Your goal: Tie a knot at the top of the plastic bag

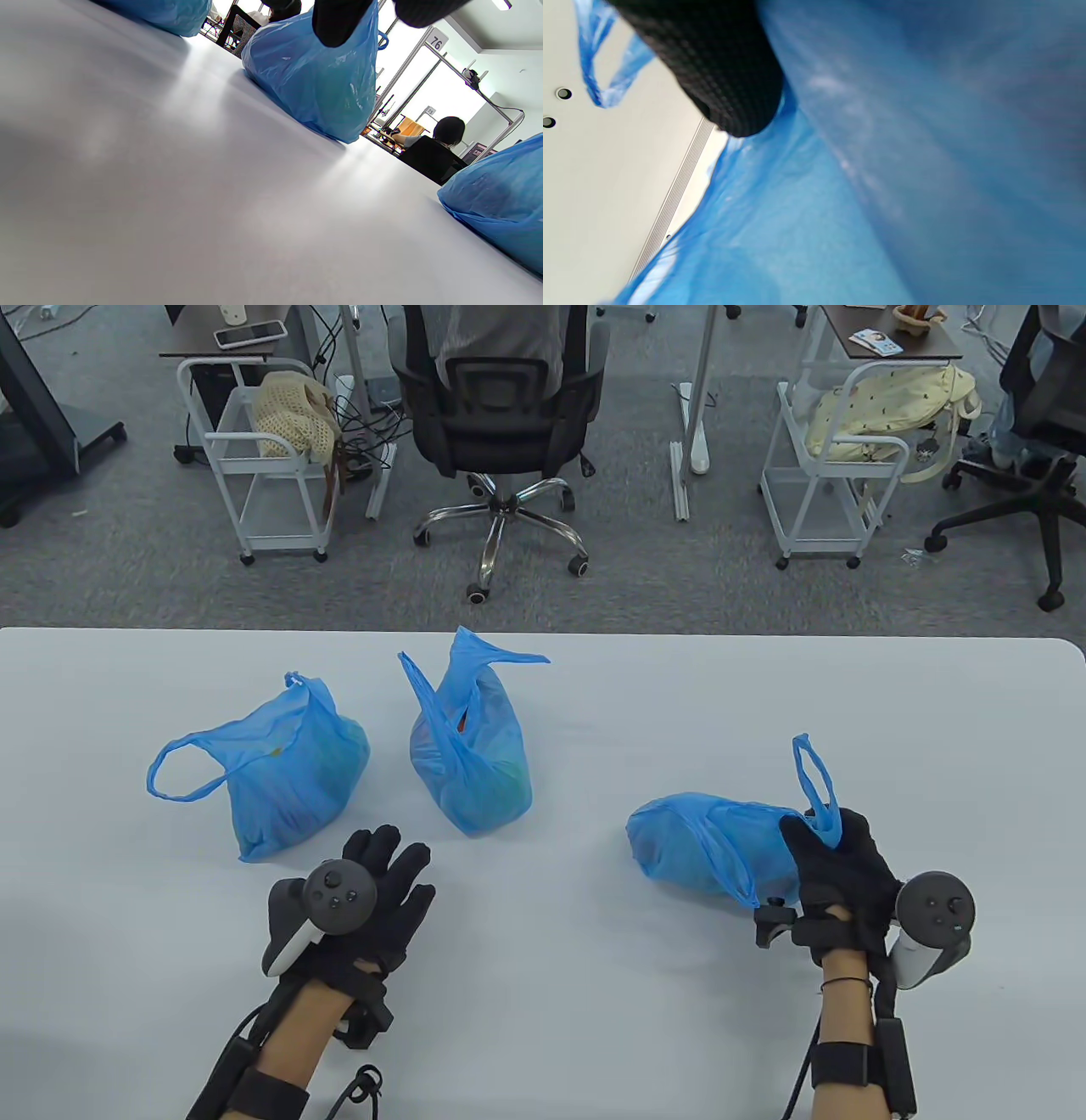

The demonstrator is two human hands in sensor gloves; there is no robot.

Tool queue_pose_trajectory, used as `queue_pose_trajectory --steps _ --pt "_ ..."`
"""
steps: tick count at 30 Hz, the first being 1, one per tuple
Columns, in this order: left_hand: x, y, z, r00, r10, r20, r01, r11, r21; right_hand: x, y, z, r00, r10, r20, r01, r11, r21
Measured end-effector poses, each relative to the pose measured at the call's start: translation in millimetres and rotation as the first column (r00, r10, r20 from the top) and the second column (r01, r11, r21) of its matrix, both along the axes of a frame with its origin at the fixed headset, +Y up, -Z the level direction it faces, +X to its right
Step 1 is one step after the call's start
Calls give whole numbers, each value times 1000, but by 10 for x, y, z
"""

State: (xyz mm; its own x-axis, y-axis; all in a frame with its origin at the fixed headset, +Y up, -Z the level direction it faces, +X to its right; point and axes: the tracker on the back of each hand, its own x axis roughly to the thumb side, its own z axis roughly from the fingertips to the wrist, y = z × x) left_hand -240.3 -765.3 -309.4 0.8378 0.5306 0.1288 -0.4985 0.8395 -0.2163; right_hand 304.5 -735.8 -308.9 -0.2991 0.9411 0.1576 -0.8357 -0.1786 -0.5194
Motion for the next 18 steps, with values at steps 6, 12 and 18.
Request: queue_pose_trajectory --steps 6,12,18 --pt "4 -11 -2 1000 5 3 -5 1000 -6 -142 109 40 999 32 -6 -32 999 10" --pt "21 32 37 1000 22 11 -22 999 29 -361 279 113 1000 9 -2 -9 997 78" --pt "60 151 109 997 81 21 -83 991 104 -733 457 236 995 -69 -71 80 985 153"
